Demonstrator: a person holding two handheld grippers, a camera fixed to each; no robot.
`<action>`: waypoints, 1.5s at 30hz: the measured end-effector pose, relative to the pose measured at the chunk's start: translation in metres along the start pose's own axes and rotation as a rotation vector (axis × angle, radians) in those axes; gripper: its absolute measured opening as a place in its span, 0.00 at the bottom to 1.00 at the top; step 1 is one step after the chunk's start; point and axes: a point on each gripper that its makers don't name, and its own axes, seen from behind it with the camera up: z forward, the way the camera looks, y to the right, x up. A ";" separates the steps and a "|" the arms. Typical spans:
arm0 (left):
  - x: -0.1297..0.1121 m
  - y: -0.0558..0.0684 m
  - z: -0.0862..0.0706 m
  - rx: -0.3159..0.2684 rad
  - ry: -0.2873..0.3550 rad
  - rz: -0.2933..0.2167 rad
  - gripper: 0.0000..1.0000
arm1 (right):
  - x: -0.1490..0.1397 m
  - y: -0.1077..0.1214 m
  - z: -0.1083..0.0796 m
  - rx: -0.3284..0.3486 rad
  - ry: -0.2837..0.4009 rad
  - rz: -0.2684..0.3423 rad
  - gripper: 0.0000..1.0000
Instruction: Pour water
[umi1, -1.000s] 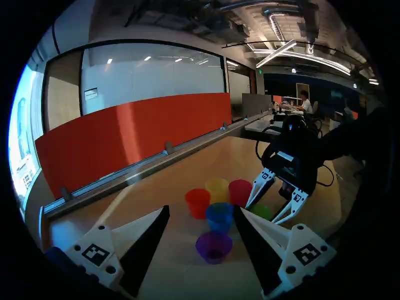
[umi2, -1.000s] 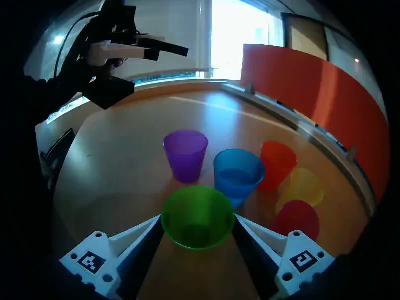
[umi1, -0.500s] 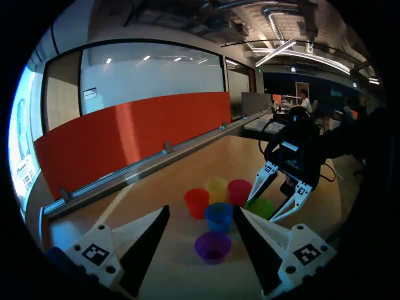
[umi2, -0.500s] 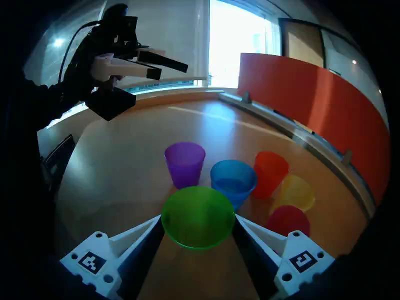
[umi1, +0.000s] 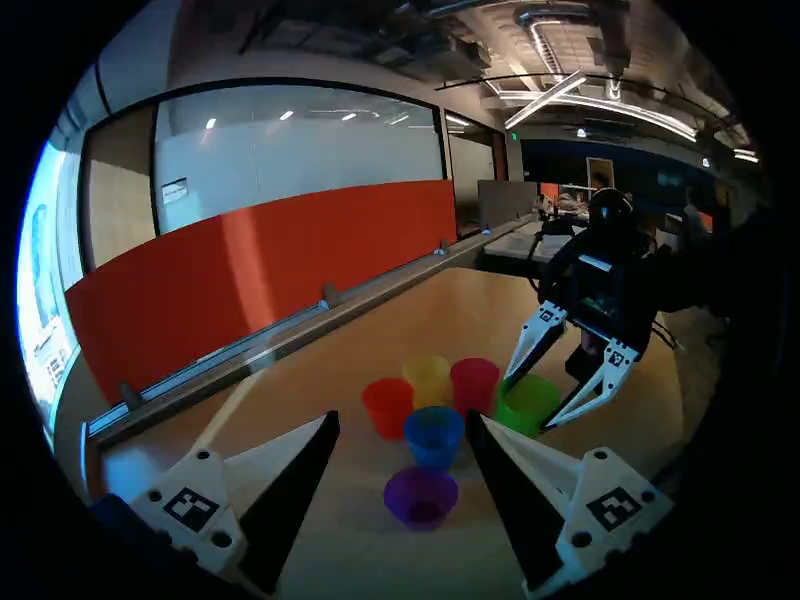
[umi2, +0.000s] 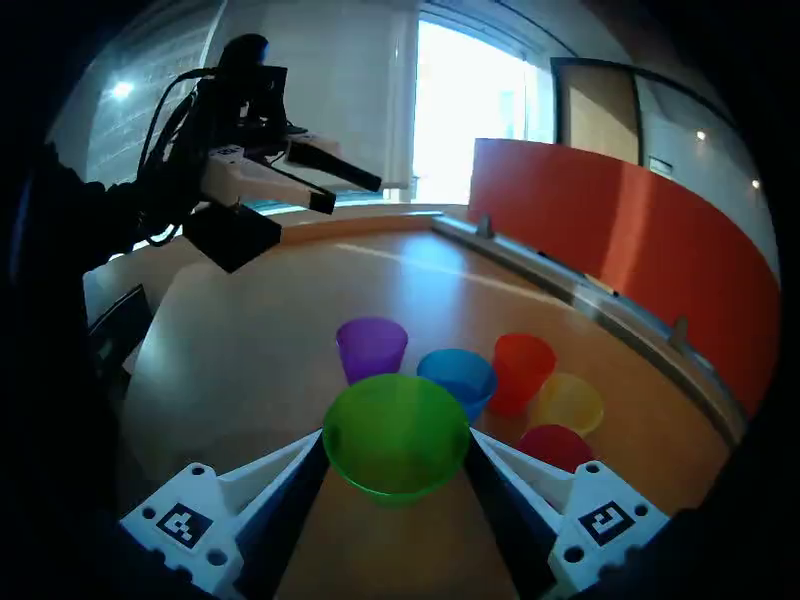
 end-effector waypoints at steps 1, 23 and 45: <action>0.000 0.000 0.001 0.000 0.000 0.000 0.94 | 0.002 0.001 -0.002 -0.003 0.009 0.002 0.92; 0.002 0.005 0.007 -0.011 0.002 0.004 0.93 | 0.049 0.004 -0.032 -0.049 0.203 -0.002 0.92; -0.007 0.013 0.020 -0.053 -0.036 0.016 0.94 | 0.069 -0.003 -0.045 -0.049 0.333 -0.016 0.92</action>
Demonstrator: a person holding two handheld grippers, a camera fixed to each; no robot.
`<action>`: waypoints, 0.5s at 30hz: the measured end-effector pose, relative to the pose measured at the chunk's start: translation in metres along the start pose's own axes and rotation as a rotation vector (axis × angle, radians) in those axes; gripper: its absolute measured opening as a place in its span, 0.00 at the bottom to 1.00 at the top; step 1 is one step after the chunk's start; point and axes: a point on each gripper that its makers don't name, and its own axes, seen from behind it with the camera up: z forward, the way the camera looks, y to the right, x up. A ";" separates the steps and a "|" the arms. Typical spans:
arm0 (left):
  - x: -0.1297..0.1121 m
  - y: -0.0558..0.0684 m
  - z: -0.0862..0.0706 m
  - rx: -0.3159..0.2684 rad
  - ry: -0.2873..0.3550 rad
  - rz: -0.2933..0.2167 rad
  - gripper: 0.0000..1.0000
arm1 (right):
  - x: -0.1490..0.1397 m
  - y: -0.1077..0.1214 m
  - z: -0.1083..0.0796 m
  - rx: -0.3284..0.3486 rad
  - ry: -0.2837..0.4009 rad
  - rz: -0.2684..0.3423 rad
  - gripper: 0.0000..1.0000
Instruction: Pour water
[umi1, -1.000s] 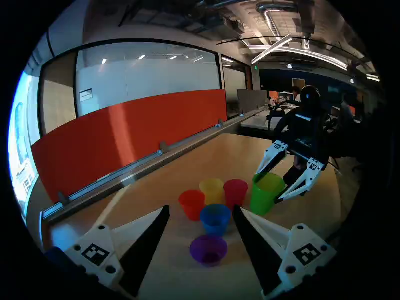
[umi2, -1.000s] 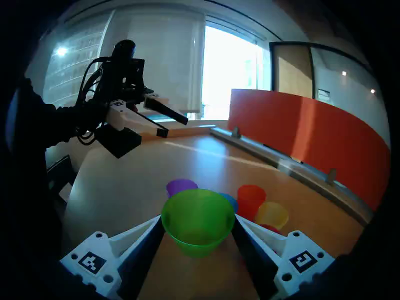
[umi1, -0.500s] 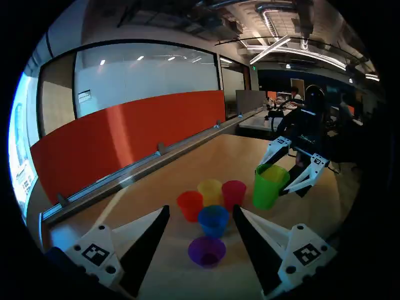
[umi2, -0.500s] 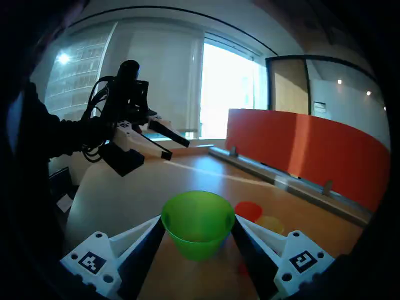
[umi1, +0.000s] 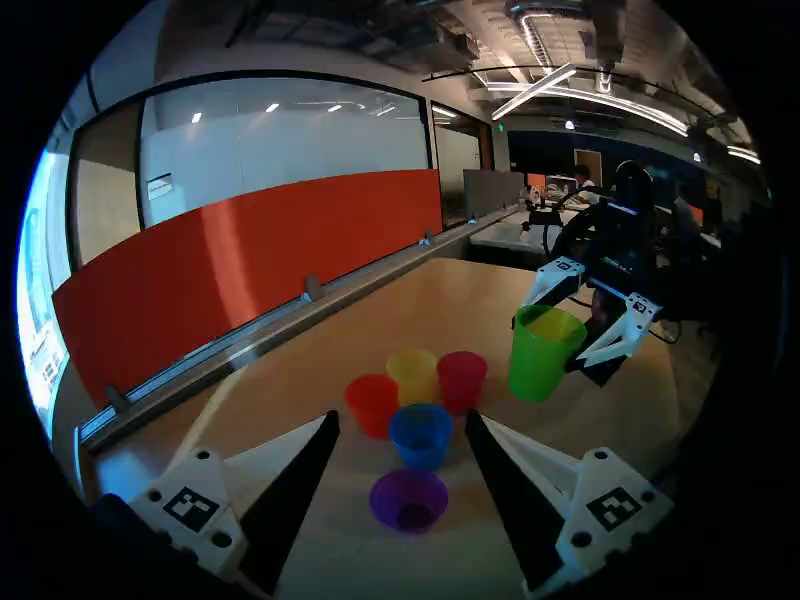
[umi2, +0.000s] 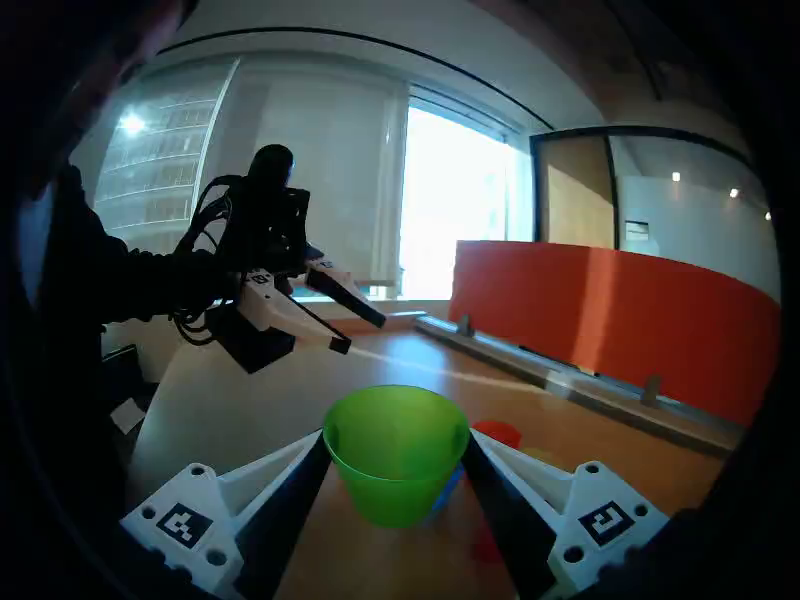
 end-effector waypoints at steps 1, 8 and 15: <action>-0.001 0.000 0.001 -0.002 -0.004 0.002 0.94 | 0.000 -0.001 0.000 0.001 0.002 -0.003 0.92; -0.008 0.002 0.009 -0.016 -0.029 0.009 0.94 | 0.005 -0.004 -0.001 0.010 0.010 -0.015 0.92; -0.014 0.005 0.016 -0.033 -0.047 0.011 0.94 | 0.008 -0.002 -0.002 0.006 0.026 -0.014 0.92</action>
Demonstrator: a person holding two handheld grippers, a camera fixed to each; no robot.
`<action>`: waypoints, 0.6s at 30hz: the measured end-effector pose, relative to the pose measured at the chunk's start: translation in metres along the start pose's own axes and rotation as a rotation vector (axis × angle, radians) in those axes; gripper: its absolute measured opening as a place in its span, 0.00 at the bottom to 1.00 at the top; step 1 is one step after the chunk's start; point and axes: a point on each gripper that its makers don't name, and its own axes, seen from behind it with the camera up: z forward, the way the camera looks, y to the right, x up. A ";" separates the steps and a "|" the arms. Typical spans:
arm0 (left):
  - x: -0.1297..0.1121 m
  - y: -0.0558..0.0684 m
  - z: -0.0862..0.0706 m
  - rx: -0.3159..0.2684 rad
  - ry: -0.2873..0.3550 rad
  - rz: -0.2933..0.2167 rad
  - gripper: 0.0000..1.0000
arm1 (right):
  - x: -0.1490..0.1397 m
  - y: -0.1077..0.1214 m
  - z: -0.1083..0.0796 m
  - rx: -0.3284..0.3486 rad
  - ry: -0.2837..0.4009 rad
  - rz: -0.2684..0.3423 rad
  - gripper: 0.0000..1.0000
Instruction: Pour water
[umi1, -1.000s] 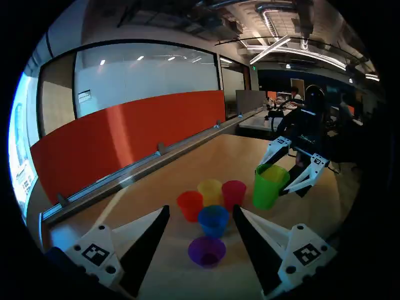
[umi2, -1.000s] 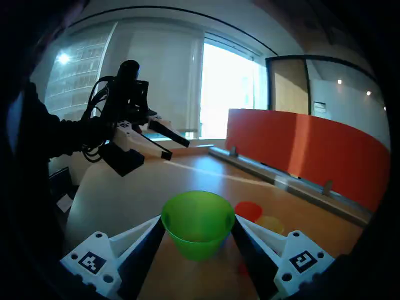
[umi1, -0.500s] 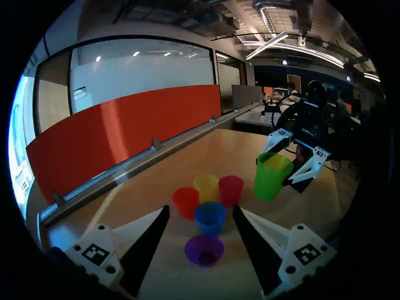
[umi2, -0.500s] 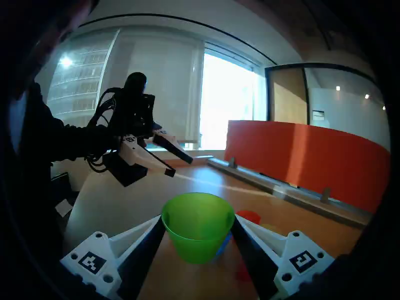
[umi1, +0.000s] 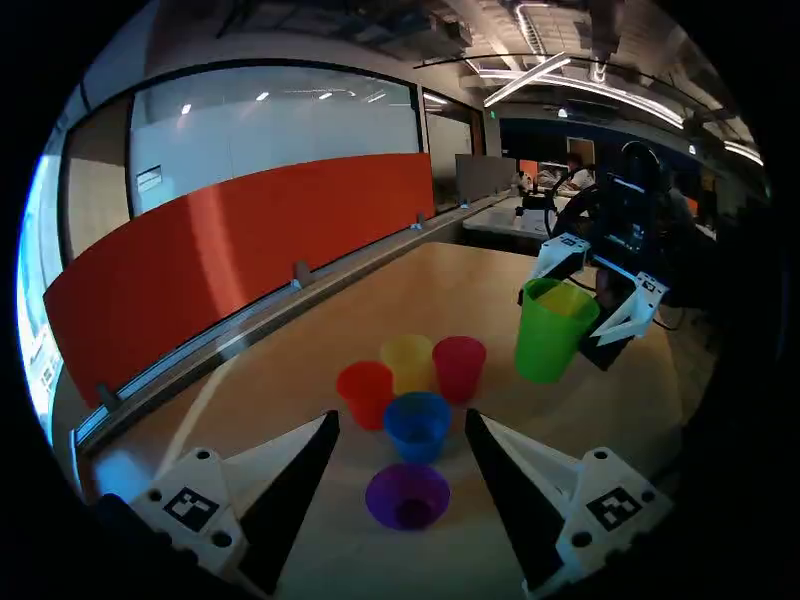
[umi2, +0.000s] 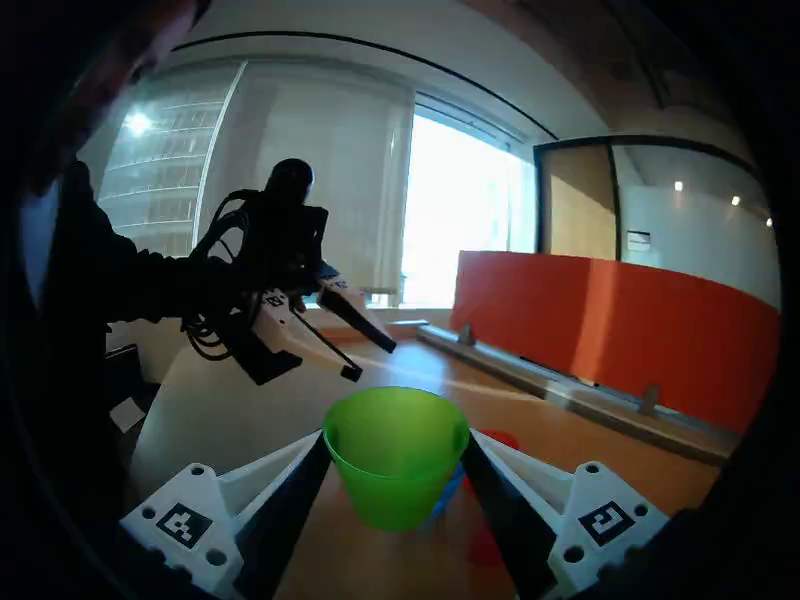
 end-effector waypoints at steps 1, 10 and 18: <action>-0.001 0.001 0.001 -0.003 -0.003 0.001 0.94 | 0.000 0.000 0.000 0.002 0.000 0.001 0.92; -0.008 0.001 0.012 -0.026 -0.027 0.005 0.93 | -0.003 -0.006 -0.003 0.019 -0.009 0.013 0.92; -0.012 0.000 0.022 -0.053 -0.053 0.018 0.93 | -0.009 -0.014 -0.002 0.040 -0.020 0.016 0.92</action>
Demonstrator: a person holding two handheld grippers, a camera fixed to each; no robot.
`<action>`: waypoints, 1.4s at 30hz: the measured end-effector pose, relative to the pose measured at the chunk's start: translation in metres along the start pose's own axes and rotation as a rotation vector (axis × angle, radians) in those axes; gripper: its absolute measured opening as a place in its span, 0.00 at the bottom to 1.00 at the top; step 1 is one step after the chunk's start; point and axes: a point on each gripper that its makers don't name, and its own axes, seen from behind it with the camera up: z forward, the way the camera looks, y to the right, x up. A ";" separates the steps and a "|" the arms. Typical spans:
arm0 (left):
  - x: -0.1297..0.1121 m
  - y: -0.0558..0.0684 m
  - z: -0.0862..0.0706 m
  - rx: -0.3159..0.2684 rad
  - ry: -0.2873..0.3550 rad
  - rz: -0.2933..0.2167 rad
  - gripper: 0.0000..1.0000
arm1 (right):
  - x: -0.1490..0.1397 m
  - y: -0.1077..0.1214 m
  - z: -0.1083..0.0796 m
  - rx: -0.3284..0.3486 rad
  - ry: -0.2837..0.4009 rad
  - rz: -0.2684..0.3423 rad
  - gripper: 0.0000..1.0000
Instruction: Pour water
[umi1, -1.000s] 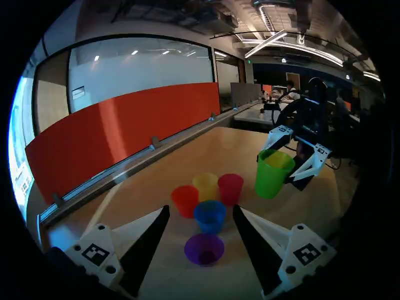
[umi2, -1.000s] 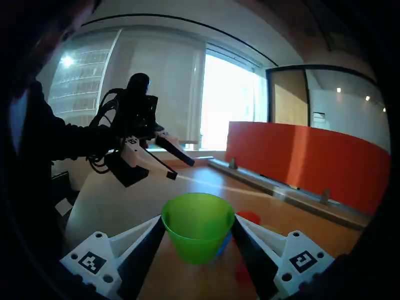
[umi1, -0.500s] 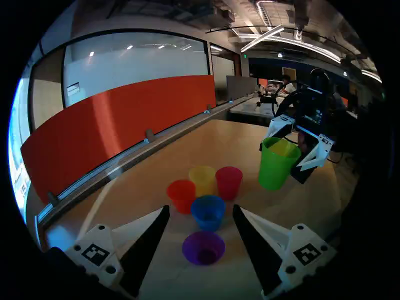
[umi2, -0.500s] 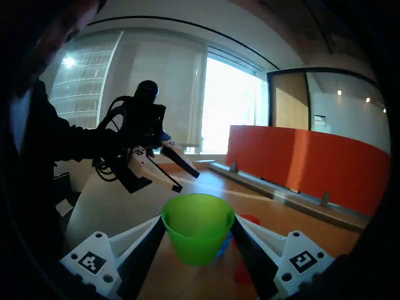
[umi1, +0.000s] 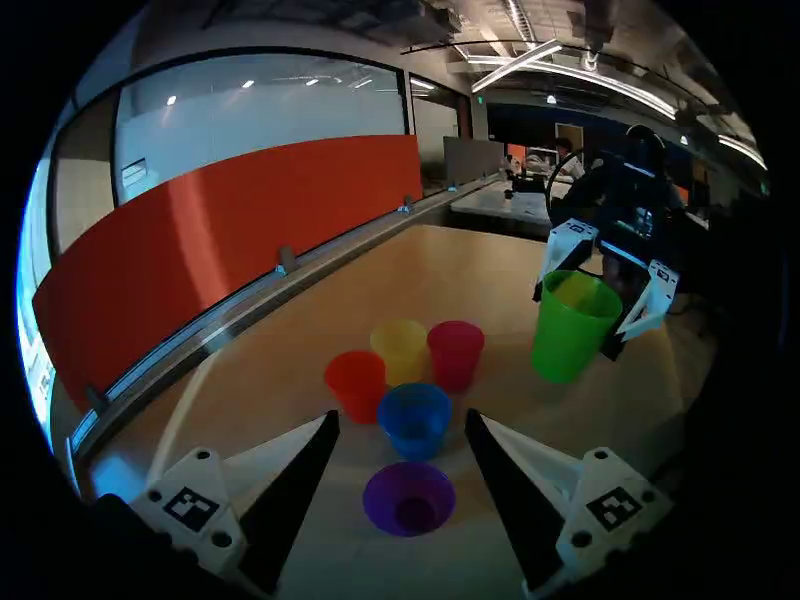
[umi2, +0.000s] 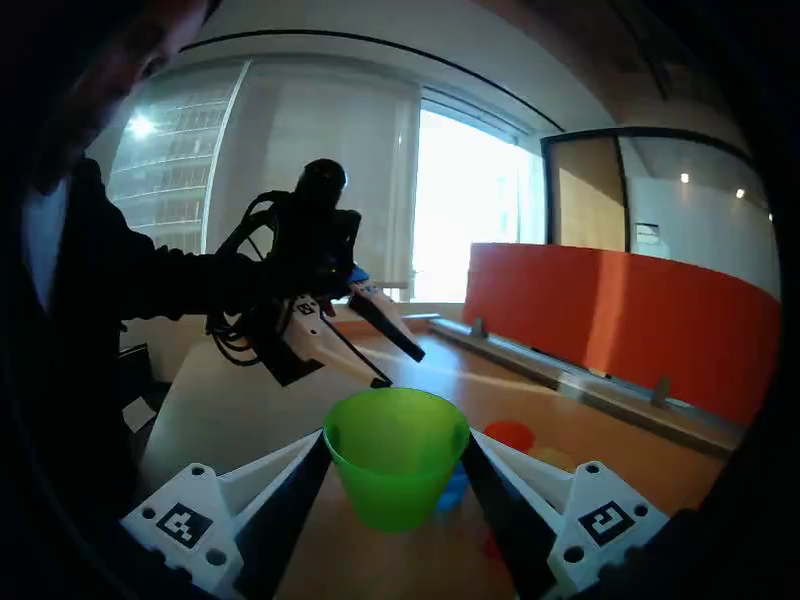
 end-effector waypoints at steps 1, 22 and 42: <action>0.000 0.000 0.001 -0.005 -0.002 0.002 0.93 | -0.001 -0.001 0.000 0.001 -0.001 0.002 0.92; -0.017 0.004 0.029 -0.108 -0.090 0.024 0.93 | -0.014 -0.015 0.004 0.049 -0.014 0.034 0.92; -0.038 0.007 0.065 -0.148 -0.184 0.068 0.94 | -0.026 -0.026 0.000 0.075 -0.030 0.044 0.92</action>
